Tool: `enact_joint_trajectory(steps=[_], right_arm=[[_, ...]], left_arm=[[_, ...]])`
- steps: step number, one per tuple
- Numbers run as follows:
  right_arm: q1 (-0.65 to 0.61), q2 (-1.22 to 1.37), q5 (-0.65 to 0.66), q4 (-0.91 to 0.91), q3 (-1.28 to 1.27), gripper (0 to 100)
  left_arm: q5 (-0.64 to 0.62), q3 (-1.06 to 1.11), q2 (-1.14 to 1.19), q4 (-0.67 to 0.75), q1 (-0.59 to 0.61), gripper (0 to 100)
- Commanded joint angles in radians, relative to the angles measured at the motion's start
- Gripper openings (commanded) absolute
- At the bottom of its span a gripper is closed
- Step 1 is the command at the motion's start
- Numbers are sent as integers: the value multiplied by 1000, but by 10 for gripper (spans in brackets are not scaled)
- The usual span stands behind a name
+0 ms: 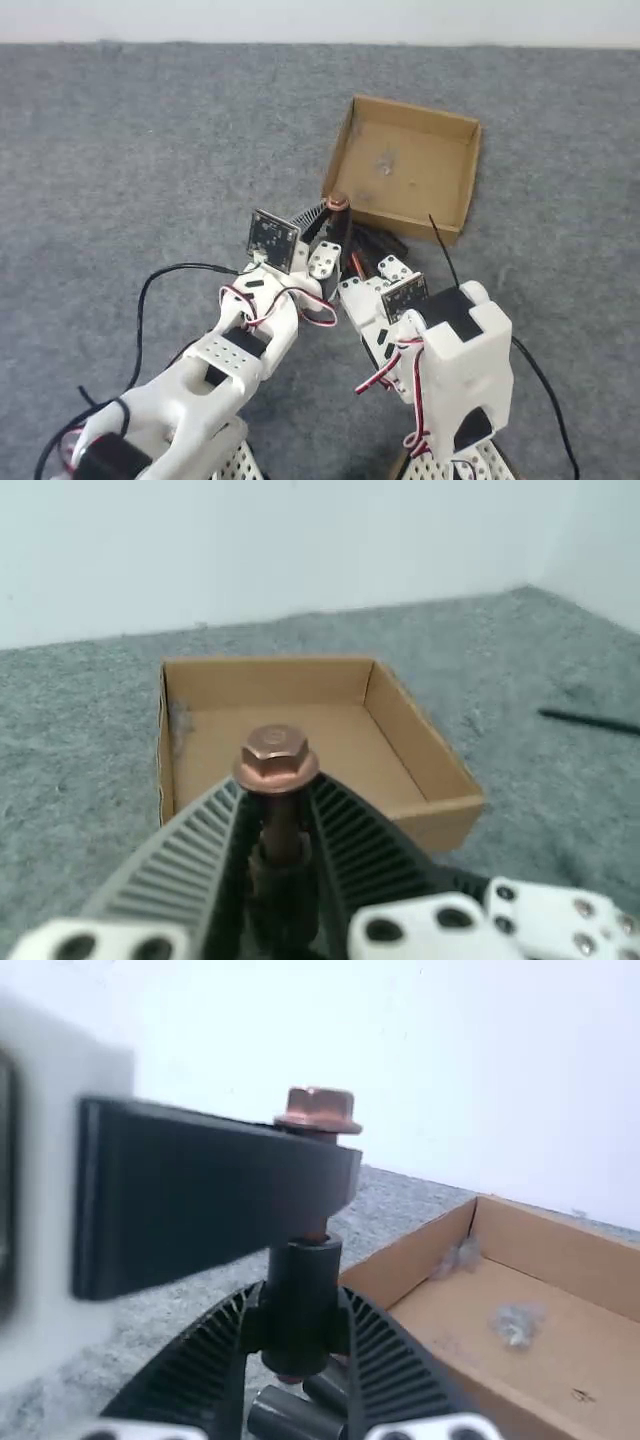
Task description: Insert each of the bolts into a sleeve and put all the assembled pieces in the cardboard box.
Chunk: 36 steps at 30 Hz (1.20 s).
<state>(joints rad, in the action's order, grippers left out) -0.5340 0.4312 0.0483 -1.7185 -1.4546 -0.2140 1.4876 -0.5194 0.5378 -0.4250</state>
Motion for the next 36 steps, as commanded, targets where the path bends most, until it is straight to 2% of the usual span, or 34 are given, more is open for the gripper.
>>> enact_joint_trajectory(steps=[1,24,31,36], right_arm=[[31,-12,9,-31,29,6],[33,-12,9,-33,29,6],[33,-12,9,-33,29,6],[33,-12,9,-33,29,6]], left_arm=[[20,-2,-9,23,-2,11],[20,7,-9,-48,0,17],[17,13,-9,-51,0,173],[17,13,-9,-51,0,181]])
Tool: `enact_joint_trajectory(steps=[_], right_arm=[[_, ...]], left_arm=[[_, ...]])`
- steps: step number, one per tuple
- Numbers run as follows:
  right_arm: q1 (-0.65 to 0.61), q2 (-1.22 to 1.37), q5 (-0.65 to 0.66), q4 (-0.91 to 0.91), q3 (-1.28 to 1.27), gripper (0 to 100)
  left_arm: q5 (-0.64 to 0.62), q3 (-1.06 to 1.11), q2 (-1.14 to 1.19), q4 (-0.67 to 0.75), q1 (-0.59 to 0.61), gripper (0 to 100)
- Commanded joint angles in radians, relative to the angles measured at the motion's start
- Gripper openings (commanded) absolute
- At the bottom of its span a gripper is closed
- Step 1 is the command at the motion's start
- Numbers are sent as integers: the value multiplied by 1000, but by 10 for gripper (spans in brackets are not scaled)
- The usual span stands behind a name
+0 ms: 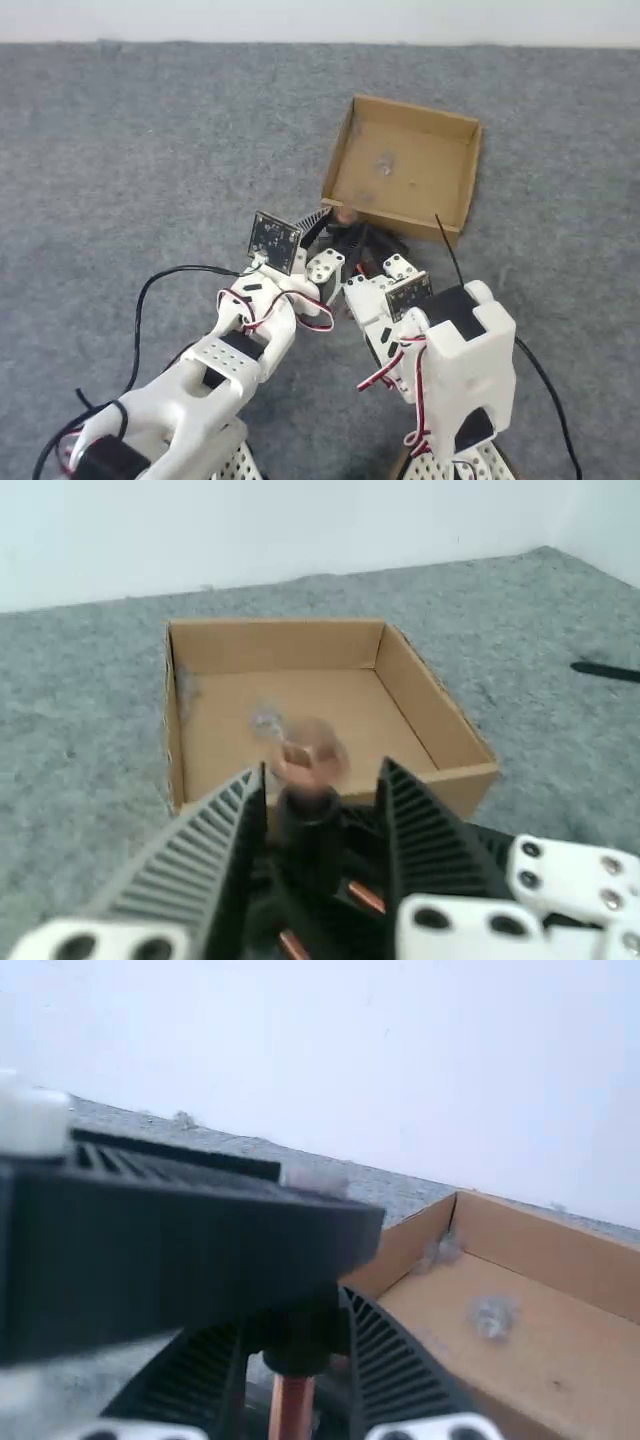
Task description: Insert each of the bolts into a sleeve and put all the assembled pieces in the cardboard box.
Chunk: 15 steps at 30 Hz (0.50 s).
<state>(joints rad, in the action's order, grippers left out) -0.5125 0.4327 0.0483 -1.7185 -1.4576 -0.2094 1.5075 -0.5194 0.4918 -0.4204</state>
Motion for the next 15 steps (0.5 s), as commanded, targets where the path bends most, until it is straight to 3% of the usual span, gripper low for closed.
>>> enact_joint_trajectory(steps=[1,15], right_arm=[[12,-13,9,-33,32,6],[12,-13,9,-33,34,6]], left_arm=[[12,-7,-9,-5,-5,181],[14,-13,-9,-5,-5,181]])
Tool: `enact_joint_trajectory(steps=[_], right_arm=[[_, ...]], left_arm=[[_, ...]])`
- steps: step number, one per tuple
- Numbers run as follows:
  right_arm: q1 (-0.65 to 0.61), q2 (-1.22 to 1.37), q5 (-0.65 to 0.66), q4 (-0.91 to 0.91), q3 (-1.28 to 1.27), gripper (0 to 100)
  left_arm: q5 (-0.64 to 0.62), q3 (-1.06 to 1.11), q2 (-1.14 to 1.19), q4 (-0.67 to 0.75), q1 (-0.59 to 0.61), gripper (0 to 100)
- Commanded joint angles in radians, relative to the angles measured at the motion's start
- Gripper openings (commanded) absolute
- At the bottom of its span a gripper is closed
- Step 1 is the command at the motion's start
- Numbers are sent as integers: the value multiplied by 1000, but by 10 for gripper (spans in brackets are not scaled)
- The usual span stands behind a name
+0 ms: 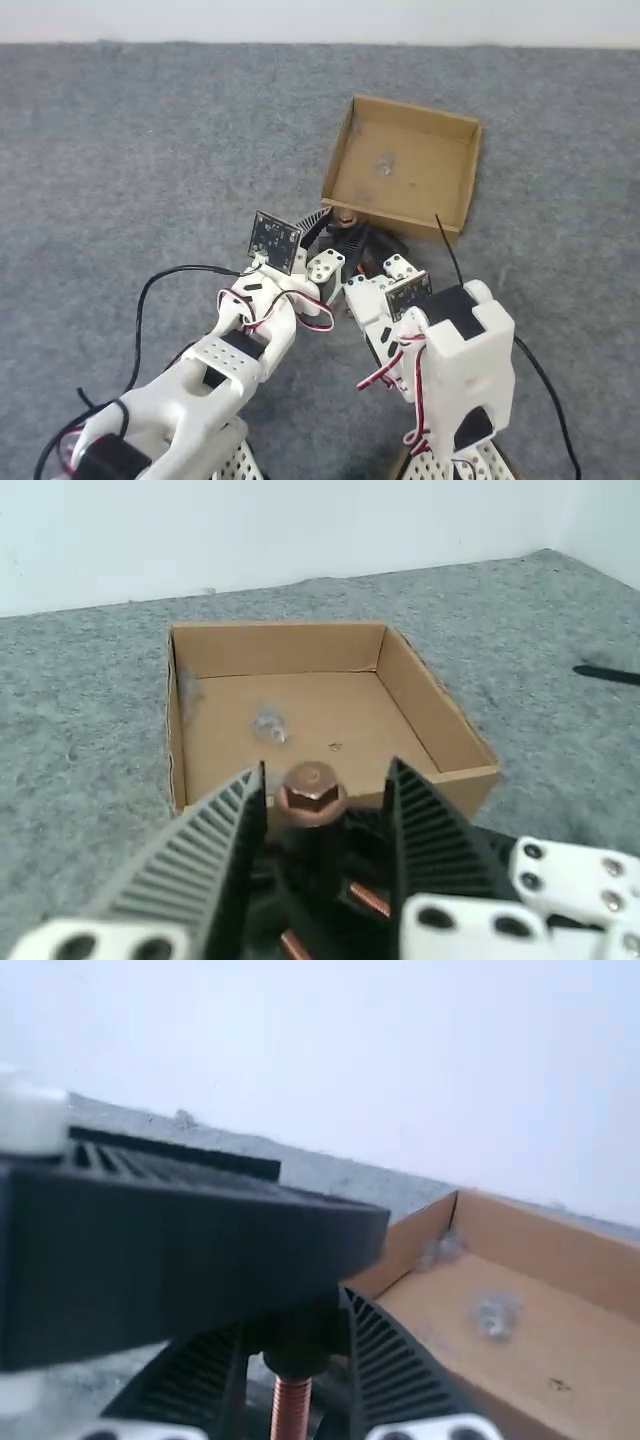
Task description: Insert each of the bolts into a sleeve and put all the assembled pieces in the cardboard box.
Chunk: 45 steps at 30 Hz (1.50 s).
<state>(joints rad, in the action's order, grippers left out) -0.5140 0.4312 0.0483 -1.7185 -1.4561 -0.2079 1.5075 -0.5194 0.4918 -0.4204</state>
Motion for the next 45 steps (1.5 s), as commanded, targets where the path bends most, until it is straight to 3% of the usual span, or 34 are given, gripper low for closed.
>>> enact_joint_trajectory(steps=[1,5,9,21,33,39,45], right_arm=[[13,-12,9,-33,32,6],[21,-12,11,-33,44,6],[28,-12,11,-33,48,6],[24,-12,11,-31,41,6],[28,-12,14,-33,38,6],[28,-12,15,-33,38,6],[41,-35,15,-35,35,7]], left_arm=[[12,-13,-9,-5,-5,181],[14,-27,-17,-54,-3,180],[12,-67,-132,-282,-5,180],[9,-68,-767,-858,0,180],[6,-71,-1122,-1145,382,180],[9,-67,-1200,-1338,496,180],[8,-2,-1237,-1387,646,180]])
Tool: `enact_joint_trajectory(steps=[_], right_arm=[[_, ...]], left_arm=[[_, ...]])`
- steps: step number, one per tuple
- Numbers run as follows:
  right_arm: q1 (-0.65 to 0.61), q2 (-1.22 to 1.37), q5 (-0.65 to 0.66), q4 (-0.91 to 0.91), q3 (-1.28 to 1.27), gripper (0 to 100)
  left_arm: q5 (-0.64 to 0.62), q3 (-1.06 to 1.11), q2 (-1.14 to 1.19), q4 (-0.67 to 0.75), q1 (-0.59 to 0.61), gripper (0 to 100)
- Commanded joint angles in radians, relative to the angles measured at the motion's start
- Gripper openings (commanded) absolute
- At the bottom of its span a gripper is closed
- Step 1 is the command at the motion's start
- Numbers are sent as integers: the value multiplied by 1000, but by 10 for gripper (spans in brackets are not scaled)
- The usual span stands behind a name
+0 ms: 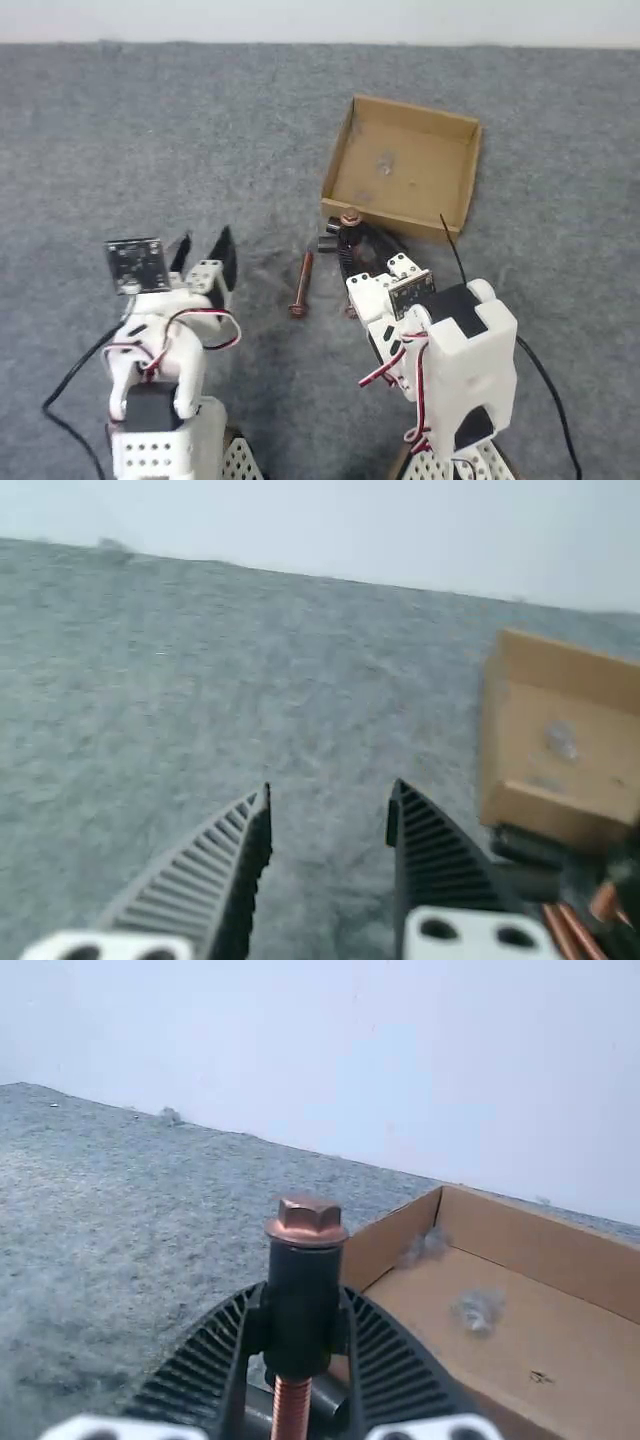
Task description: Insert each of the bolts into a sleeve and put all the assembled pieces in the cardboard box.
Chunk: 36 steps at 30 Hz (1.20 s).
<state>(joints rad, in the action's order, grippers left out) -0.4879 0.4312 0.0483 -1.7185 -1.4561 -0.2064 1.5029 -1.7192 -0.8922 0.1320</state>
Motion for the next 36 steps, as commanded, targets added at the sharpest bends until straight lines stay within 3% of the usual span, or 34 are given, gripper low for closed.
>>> enact_joint_trajectory(steps=[1,5,8,26,29,36], right_arm=[[16,-48,15,-35,23,7],[51,-97,15,-33,-3,7],[85,-127,12,-33,-2,7],[200,-426,17,-16,147,6],[222,-484,18,87,215,6],[265,-631,17,518,413,6]], left_arm=[[6,35,-44,-3,123,180],[11,182,-98,-6,195,180],[12,180,-104,-98,224,180],[12,182,-104,-127,229,180],[12,182,-104,-127,229,180],[14,182,-104,-124,229,180]])
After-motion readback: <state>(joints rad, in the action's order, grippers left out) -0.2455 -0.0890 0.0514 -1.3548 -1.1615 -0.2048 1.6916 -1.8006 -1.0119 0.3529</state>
